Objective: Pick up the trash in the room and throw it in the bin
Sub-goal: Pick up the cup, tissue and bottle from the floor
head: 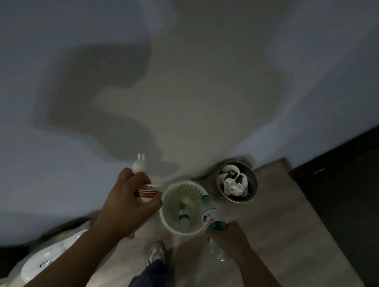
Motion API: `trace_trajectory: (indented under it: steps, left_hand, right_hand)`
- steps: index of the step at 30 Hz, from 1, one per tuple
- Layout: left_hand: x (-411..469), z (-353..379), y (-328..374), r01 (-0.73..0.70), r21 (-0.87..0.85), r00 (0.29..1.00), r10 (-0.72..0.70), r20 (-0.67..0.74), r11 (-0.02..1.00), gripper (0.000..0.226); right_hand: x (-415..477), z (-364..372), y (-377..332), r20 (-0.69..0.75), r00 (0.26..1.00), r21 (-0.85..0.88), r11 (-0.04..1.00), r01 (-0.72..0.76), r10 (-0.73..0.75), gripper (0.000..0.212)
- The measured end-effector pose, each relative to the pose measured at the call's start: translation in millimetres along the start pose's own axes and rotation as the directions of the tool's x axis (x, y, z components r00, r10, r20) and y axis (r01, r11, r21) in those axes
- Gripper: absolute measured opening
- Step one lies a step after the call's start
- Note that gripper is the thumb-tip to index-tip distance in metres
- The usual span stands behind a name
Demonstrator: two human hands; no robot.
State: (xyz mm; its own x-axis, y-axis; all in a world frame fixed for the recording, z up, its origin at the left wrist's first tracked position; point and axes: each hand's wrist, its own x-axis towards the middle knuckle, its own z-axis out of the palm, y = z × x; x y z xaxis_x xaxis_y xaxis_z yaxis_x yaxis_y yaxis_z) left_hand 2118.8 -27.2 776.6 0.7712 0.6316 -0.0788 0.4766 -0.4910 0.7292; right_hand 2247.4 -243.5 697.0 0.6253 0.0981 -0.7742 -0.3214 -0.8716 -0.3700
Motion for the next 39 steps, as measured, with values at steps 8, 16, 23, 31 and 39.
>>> trace_trajectory:
  steps: [8,16,23,31,39]
  left_hand:
    - [44,26,-21,0.044,0.108,0.990,-0.058,0.128,0.993,0.032]
    - [73,74,-26,0.094,0.204,0.982,-0.124,0.139,0.974,0.026]
    - [95,126,11,0.121,0.178,0.977,-0.149,0.154,0.976,0.027]
    - [138,241,52,0.108,0.166,0.930,-0.159,0.331,0.980,0.048]
    - [194,419,64,0.065,0.220,0.871,-0.163,0.464,0.973,0.058]
  right_hand:
    - [93,34,-37,0.149,0.985,0.019,0.996,-0.086,0.082,0.073]
    - [152,40,-41,0.263,0.965,0.045,0.999,0.002,-0.014,0.078]
    - [157,-45,-18,0.218,0.973,-0.020,0.996,0.086,-0.079,0.063]
    - [204,-150,30,0.055,0.994,0.023,0.996,0.091,-0.092,0.059]
    - [284,-201,110,0.017,1.000,0.100,0.995,-0.020,0.018,0.065]
